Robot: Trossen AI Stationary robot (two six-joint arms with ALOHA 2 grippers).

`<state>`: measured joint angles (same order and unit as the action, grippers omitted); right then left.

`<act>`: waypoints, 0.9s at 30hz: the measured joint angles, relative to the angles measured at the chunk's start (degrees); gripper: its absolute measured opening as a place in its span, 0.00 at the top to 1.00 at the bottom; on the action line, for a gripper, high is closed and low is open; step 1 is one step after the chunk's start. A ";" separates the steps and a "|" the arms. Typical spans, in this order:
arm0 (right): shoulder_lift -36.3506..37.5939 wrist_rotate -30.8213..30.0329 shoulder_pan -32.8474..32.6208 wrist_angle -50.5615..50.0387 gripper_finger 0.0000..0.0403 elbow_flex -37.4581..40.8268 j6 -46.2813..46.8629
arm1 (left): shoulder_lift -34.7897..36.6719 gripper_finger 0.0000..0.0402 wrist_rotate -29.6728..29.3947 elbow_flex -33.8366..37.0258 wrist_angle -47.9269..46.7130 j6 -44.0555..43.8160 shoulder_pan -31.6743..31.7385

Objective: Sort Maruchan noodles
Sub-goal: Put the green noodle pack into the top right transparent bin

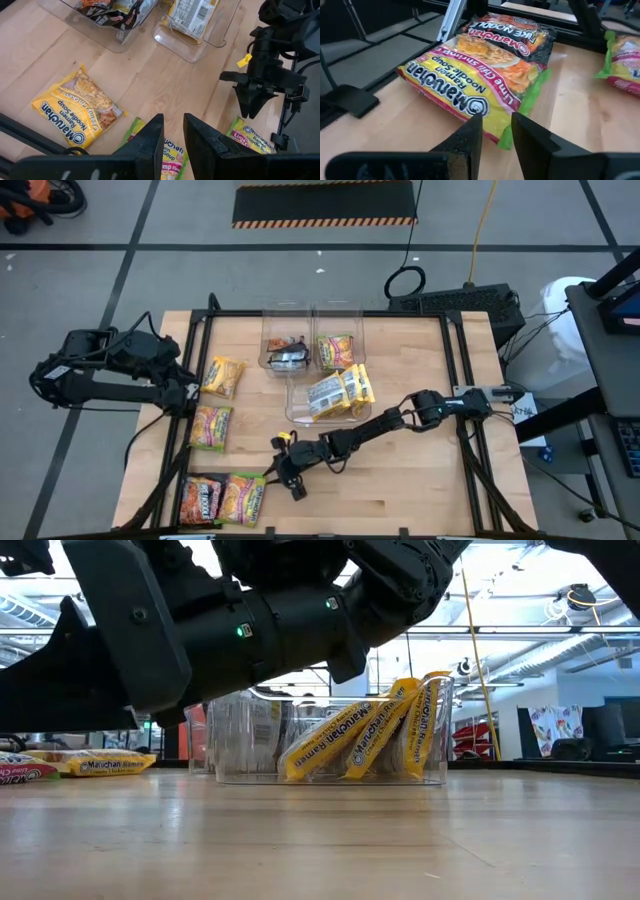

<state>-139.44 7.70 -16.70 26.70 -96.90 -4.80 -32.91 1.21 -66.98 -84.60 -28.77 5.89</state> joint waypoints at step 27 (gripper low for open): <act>-1.82 6.01 2.07 2.96 0.76 -0.13 14.59 | -0.02 0.80 0.43 0.00 0.00 1.05 0.01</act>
<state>-141.26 13.71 -14.63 29.66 -97.03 9.80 -32.93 1.64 -66.98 -84.59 -27.73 5.90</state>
